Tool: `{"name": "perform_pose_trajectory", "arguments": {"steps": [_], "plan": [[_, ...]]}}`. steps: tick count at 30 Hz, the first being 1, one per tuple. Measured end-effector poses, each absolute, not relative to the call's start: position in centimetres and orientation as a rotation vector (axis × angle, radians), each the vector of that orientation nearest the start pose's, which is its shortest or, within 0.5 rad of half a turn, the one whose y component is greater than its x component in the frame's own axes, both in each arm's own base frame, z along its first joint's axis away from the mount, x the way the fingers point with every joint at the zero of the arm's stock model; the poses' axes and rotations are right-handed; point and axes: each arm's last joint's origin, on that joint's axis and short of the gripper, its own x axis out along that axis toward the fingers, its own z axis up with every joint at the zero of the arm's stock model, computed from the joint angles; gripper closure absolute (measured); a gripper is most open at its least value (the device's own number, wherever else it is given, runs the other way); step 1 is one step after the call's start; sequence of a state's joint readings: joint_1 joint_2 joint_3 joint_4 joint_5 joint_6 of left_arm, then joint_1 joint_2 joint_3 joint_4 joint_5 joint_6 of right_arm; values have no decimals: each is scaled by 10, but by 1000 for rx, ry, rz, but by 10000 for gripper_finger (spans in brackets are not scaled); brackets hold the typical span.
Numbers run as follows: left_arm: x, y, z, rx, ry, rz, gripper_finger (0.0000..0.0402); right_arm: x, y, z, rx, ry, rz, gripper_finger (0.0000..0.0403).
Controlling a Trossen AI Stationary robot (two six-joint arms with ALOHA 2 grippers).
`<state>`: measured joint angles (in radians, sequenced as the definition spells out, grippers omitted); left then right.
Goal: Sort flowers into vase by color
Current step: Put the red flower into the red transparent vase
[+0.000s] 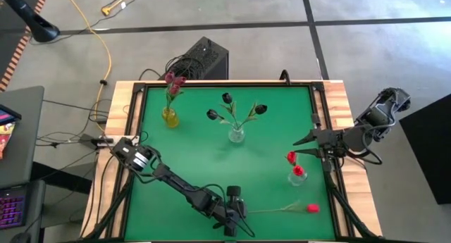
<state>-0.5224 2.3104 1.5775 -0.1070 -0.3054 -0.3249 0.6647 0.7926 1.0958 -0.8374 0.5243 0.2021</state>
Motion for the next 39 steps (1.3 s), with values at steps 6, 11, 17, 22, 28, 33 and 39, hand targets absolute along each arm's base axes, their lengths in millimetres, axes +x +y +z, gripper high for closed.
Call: {"name": "perform_pose_trajectory", "arguments": {"steps": [6,11,17,22,28,33,39], "plan": [[418,-227,138,126,760,-46,401,110,68,381,-86,432,95,281],[412,-221,182,177,683,6,401,104,63,397,-68,405,101,281],[405,-215,217,235,616,21,401,99,60,408,-74,381,110,281],[400,-213,233,289,591,-17,401,96,58,411,-79,398,132,281],[394,-211,256,317,546,-69,401,92,55,412,-77,395,138,281],[386,-206,280,360,493,-92,401,92,55,412,-77,395,137,281],[376,-194,312,396,418,-92,401,92,56,412,-75,399,154,281]]}}
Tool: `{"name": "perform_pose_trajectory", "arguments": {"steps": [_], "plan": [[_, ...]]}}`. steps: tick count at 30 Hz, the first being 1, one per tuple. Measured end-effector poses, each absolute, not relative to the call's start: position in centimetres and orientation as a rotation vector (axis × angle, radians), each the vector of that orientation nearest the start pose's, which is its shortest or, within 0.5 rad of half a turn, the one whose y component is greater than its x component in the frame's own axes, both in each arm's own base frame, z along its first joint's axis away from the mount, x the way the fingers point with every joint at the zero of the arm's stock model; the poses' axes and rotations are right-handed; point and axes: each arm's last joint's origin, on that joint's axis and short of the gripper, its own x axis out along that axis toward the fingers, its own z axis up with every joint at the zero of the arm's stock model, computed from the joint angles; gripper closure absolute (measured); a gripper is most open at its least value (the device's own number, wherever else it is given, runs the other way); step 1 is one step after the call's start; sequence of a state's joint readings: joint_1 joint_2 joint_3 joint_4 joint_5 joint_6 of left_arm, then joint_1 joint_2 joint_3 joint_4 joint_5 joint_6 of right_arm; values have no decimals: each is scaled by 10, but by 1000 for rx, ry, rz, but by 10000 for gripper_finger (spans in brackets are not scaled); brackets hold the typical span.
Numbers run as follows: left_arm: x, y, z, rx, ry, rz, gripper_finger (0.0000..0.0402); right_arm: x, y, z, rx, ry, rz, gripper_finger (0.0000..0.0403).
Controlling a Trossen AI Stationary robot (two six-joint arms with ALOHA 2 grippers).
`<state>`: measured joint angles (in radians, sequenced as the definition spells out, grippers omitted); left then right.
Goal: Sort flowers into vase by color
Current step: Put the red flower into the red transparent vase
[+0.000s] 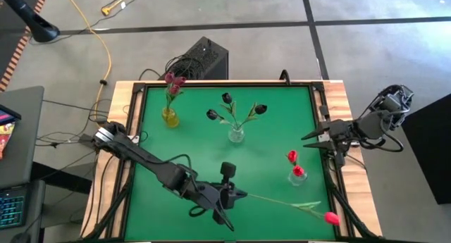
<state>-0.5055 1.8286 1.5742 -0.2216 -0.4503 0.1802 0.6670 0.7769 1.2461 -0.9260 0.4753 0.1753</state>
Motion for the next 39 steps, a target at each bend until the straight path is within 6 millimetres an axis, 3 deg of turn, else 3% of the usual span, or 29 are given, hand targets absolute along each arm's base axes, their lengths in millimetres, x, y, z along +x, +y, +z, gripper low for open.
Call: {"name": "perform_pose_trajectory", "arguments": {"steps": [11,21,29,39], "plan": [[365,-174,360,418,235,-163,401,92,56,412,-119,396,169,281],[362,-137,391,441,111,-199,401,89,53,413,-288,369,197,281],[365,-94,407,466,50,-220,401,70,34,419,-443,283,117,281],[374,-46,421,430,-98,-219,401,40,13,424,-366,186,141,281]]}}
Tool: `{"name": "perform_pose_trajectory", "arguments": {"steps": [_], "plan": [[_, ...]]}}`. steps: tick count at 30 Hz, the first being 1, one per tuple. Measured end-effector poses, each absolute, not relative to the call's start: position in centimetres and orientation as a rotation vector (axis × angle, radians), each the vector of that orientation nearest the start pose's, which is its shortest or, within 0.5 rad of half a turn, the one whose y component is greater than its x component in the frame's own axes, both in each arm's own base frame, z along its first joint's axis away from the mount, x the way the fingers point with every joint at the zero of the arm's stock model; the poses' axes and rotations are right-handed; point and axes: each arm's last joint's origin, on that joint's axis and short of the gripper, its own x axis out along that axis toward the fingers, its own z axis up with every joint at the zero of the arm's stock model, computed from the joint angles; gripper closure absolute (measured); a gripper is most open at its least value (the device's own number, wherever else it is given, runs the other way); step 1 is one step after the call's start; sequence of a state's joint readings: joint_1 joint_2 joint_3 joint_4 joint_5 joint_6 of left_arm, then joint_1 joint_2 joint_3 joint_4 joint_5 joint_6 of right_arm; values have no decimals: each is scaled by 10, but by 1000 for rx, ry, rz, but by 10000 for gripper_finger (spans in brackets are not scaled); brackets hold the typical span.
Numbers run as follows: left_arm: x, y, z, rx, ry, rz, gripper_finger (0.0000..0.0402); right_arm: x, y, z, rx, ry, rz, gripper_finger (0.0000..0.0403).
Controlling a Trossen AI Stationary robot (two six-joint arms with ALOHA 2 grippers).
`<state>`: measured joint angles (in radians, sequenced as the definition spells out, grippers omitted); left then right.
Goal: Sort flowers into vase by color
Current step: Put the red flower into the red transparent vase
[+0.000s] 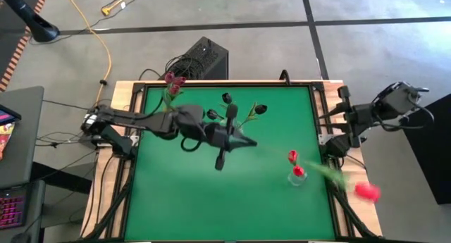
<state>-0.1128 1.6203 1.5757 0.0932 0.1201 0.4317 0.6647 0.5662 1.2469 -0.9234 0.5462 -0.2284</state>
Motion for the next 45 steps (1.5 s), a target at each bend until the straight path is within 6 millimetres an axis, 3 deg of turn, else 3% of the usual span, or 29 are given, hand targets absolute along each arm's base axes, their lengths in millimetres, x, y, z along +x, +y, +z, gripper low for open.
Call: {"name": "perform_pose_trajectory", "arguments": {"steps": [5,10,22,32,40,45], "plan": [[375,-31,429,394,-185,-219,401,45,16,423,-372,155,144,281],[375,-22,429,366,-192,-197,401,66,32,423,-496,56,129,268],[378,-13,417,297,-235,-161,401,101,45,446,-512,-131,6,174],[378,-9,417,323,-237,-146,401,145,46,444,-542,-156,38,168],[377,-3,415,337,-192,-111,401,148,36,442,-538,-111,-56,186],[360,-1,422,334,-106,-118,401,132,27,448,-521,-139,-115,200]]}}
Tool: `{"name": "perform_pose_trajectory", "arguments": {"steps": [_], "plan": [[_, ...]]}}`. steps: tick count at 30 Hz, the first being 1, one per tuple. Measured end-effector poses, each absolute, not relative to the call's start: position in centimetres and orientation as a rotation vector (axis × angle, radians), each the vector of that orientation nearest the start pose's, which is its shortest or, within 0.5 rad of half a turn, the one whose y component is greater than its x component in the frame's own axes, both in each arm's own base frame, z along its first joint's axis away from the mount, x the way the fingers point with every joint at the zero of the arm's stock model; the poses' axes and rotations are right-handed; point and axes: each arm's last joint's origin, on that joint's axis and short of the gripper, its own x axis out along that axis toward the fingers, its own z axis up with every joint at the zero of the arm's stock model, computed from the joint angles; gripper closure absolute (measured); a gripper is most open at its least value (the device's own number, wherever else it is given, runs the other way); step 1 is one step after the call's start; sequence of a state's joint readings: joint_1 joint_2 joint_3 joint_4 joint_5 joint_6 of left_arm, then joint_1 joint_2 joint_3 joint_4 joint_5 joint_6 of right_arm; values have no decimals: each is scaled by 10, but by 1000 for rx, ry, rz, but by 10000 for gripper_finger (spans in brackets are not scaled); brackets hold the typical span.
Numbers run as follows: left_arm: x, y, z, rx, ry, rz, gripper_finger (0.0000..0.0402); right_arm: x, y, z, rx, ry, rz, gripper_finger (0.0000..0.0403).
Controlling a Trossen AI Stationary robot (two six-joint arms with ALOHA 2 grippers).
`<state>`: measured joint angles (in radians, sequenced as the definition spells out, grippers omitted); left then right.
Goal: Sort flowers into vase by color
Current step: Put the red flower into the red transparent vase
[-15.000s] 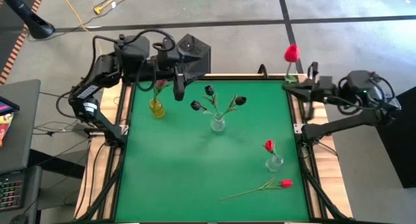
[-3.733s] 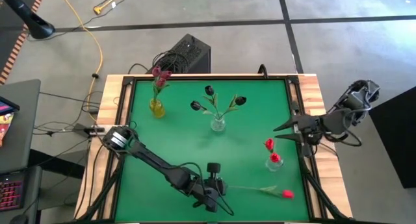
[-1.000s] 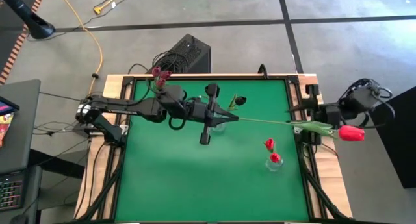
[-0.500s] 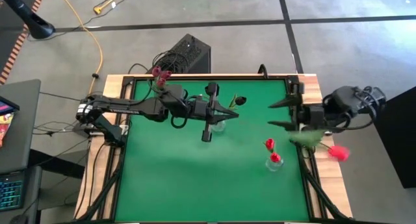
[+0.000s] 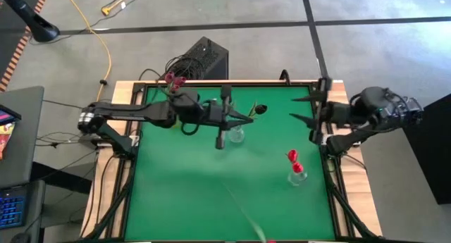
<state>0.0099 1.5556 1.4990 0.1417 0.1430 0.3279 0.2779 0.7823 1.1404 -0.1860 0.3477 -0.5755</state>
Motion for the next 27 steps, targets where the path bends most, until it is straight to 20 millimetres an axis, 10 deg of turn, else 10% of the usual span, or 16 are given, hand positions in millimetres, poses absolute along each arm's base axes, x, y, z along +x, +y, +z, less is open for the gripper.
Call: {"name": "perform_pose_trajectory", "arguments": {"steps": [6,19,27], "plan": [[345,-22,406,333,126,-348,398,111,22,452,-449,-177,-116,203],[386,-136,250,639,722,-678,290,110,23,445,-276,-120,-68,203],[410,-161,203,699,739,-804,286,120,34,435,-135,-25,15,203]]}}
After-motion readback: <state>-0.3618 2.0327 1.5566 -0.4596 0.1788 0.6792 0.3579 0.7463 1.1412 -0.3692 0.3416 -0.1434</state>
